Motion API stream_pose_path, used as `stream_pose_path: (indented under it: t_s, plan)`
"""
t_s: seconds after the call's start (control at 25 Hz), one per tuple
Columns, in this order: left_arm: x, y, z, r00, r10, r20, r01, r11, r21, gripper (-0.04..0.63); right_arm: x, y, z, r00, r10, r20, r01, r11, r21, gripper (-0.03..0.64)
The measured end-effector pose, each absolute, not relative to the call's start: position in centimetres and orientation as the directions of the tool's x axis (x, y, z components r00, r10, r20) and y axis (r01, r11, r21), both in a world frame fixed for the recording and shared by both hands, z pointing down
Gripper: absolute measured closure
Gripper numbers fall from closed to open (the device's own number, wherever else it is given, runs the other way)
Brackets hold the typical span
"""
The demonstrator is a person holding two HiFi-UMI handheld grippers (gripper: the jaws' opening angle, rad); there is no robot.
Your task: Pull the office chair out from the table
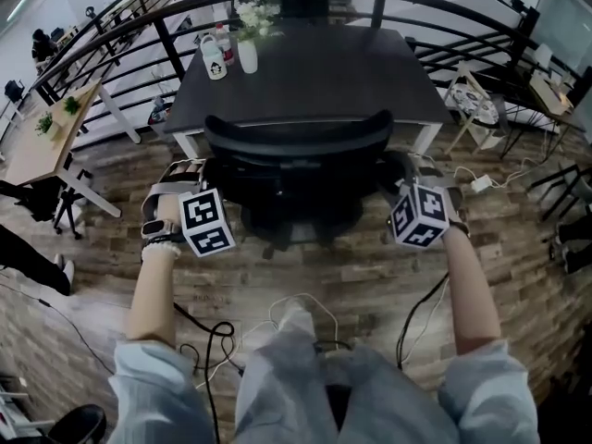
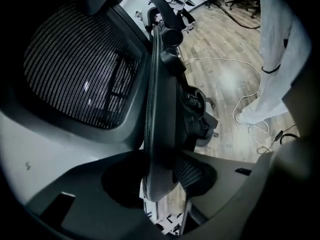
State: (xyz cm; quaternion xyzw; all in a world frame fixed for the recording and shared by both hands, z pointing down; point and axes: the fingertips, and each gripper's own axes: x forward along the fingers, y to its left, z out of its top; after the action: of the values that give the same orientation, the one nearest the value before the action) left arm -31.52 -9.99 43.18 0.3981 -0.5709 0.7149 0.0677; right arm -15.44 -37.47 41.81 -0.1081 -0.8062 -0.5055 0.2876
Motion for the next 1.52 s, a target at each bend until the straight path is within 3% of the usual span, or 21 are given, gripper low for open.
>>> stream_pose_path:
  t_s: [0.8,1.28,1.52]
  plan:
    - [-15.3,-7.4,43.4,-0.668,-0.367,0.648,-0.564,-0.319,-0.762,0.416,-1.6,-35.8,41.9,-0.816,-0.119,0.565,0.447,0.489,0.749,0.407]
    - [-12.9,-5.6,43.5,-0.645,-0.432,0.63,-0.529,-0.342,-0.777,0.416,2.4,-33.5,42.3,-0.812,-0.161,0.561,0.422,0.501,0.756,0.403]
    - [-12.4,-6.5,43.3,-0.613,-0.499,0.612,-0.542,-0.298,-0.786,0.417,2.2,-34.0,42.3,-0.825,-0.226,0.517,0.328,0.554,0.765,0.371]
